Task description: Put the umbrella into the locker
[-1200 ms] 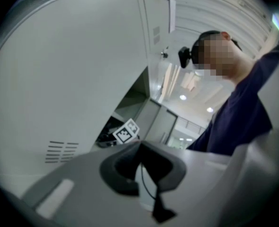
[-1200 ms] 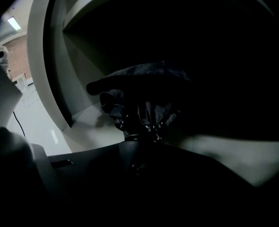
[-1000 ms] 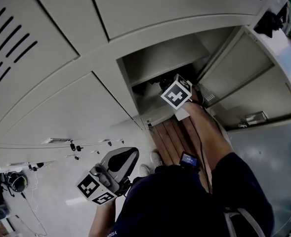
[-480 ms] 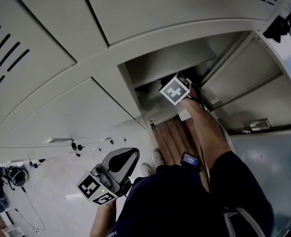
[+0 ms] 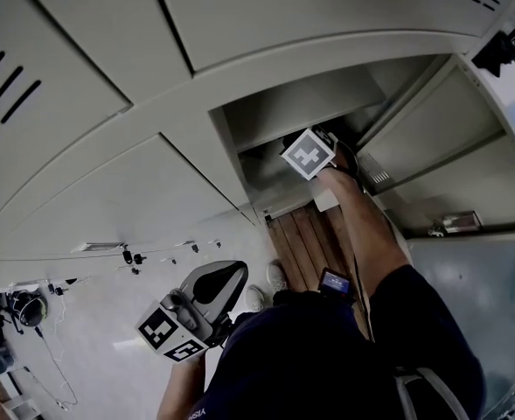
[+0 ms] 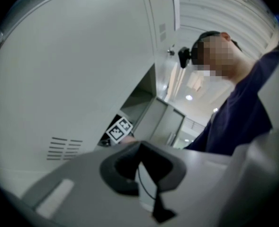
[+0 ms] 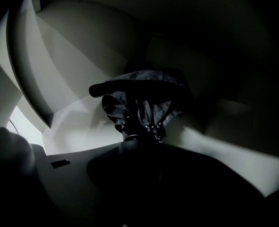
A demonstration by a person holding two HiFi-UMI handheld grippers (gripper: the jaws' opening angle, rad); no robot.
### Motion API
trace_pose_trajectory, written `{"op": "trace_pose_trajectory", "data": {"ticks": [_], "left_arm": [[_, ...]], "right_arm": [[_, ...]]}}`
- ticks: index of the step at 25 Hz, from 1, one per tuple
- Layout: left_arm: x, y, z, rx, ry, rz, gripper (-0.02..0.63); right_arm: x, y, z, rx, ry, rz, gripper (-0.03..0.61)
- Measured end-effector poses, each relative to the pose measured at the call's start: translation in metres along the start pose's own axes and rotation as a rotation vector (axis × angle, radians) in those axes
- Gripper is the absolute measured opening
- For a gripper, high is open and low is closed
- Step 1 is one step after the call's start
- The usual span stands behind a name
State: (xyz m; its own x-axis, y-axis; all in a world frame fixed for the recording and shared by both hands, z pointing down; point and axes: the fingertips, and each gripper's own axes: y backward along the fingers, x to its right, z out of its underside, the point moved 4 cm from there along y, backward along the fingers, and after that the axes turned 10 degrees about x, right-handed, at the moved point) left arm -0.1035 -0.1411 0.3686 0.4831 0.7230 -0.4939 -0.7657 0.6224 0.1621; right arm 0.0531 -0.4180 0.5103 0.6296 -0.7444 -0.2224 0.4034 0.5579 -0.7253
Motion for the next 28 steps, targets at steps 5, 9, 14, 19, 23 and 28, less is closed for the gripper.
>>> {"op": "trace_pose_trajectory", "data": {"ticks": [5, 9, 14, 19, 23, 28], "left_arm": [[0.001, 0.002, 0.002, -0.001, 0.009, 0.003, 0.002], [0.001, 0.007, 0.002, 0.001, 0.014, -0.003, 0.003], [0.0, 0.012, 0.002, 0.003, 0.017, -0.002, 0.002], [-0.001, 0.016, 0.001, 0.003, 0.019, 0.003, 0.002], [-0.001, 0.018, 0.0, 0.004, 0.024, 0.01, 0.003], [0.0, 0.018, -0.001, -0.003, 0.029, 0.032, 0.002]], "right_arm": [[0.003, 0.002, 0.004, 0.001, -0.03, 0.028, 0.129], [0.003, 0.004, 0.004, 0.014, -0.026, 0.049, 0.154], [0.001, 0.003, 0.004, 0.016, -0.057, 0.024, 0.179], [-0.002, 0.006, -0.006, 0.061, -0.07, -0.029, 0.277], [-0.004, 0.009, -0.004, 0.061, -0.068, -0.008, 0.287], [-0.012, 0.027, -0.008, 0.109, -0.071, 0.005, 0.287]]}}
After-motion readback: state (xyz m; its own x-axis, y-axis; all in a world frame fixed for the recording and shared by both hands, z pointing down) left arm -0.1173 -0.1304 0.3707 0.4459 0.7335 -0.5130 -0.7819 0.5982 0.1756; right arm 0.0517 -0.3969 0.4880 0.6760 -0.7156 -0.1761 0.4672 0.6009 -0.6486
